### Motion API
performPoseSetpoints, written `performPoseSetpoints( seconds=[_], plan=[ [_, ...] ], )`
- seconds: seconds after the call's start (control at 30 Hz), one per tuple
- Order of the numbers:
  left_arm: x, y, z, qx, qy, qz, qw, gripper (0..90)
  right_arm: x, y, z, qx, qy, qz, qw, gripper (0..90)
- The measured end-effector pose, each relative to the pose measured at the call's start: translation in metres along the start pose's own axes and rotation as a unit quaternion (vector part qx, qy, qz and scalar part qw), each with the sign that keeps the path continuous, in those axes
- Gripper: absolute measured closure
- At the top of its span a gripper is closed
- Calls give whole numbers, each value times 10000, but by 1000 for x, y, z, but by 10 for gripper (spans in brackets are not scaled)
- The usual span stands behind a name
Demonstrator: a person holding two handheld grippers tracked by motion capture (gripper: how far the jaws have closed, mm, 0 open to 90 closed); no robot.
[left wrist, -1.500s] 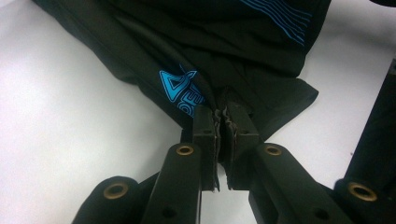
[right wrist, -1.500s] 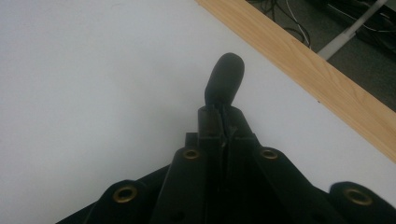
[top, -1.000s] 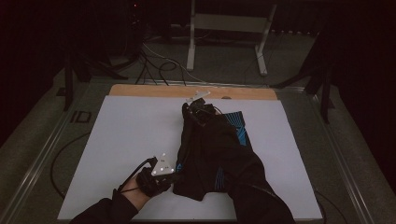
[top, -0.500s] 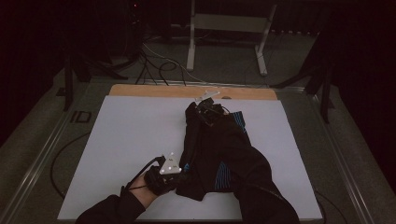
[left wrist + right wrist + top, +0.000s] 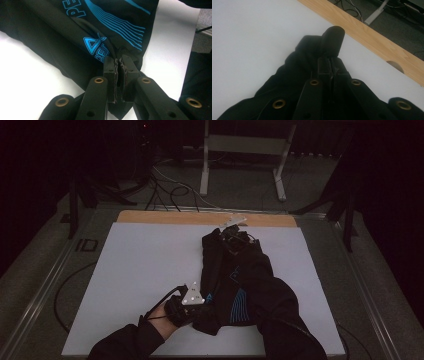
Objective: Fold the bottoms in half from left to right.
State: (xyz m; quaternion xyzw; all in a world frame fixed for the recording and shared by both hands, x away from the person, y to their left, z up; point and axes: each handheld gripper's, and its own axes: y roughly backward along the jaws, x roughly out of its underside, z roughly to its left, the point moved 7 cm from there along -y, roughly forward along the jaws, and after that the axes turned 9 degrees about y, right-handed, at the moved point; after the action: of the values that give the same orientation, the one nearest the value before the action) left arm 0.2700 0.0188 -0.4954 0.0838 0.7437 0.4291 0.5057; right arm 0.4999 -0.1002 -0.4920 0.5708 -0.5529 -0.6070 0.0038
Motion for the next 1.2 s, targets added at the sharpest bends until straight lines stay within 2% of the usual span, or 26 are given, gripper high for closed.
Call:
performPoseSetpoints(
  seconds=[0.33,0.7,1.2],
  plan=[
    [-16,-16,-12,162,-160,-13,9997,848,15,8,-16,115,-102,45,9999,880],
    [-29,-29,-20,320,-216,-47,9992,848,33,15,-33,251,-248,124,9993,880],
    [-53,-49,-32,452,-312,-209,9983,848,52,25,-60,464,-285,253,9982,879]
  ],
)
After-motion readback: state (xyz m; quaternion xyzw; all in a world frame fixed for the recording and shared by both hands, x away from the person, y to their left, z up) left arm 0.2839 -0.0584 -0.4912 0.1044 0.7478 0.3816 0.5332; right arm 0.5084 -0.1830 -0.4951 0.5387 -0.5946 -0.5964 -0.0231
